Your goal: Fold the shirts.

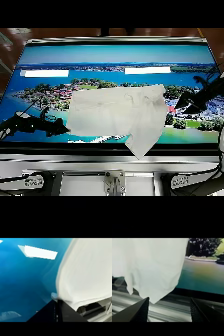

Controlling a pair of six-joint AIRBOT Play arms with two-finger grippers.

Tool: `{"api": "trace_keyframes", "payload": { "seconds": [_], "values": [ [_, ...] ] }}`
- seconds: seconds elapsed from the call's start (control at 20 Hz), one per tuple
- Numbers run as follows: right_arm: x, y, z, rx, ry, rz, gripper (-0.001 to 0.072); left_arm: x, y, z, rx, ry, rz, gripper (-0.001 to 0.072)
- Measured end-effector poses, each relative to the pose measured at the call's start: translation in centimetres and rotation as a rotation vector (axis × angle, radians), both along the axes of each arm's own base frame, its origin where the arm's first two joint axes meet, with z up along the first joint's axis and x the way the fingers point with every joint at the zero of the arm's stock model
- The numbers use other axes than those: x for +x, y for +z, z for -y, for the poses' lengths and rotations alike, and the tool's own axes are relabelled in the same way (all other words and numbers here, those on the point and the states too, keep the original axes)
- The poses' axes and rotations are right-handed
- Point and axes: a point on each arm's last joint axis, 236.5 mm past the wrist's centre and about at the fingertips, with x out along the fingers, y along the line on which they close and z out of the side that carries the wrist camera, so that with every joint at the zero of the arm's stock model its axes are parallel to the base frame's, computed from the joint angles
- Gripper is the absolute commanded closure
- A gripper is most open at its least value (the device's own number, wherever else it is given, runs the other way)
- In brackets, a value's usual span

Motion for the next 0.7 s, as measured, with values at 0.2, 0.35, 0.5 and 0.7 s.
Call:
{"api": "trace_keyframes", "payload": {
  "seconds": [0.2,0.35,0.5,0.7],
  "values": [
    [-2.5,-3.7,-2.4,0.044,-0.029,0.022,0.0084,0.3,1.6,0.3,-0.010,-0.024,0.051,0.0671],
    [-6.3,-7.3,-3.8,0.065,-0.041,-0.045,0.0085,0.7,2.9,0.4,-0.004,-0.031,0.098,0.0671],
    [-8.0,-9.8,-5.2,0.091,-0.074,-0.050,0.0101,0.9,4.0,0.4,0.001,-0.036,0.131,0.0671],
    [-7.1,-11.6,-6.6,0.097,-0.136,0.010,0.0347,1.6,5.3,0.4,0.001,-0.044,0.165,0.0671]
  ]
}}
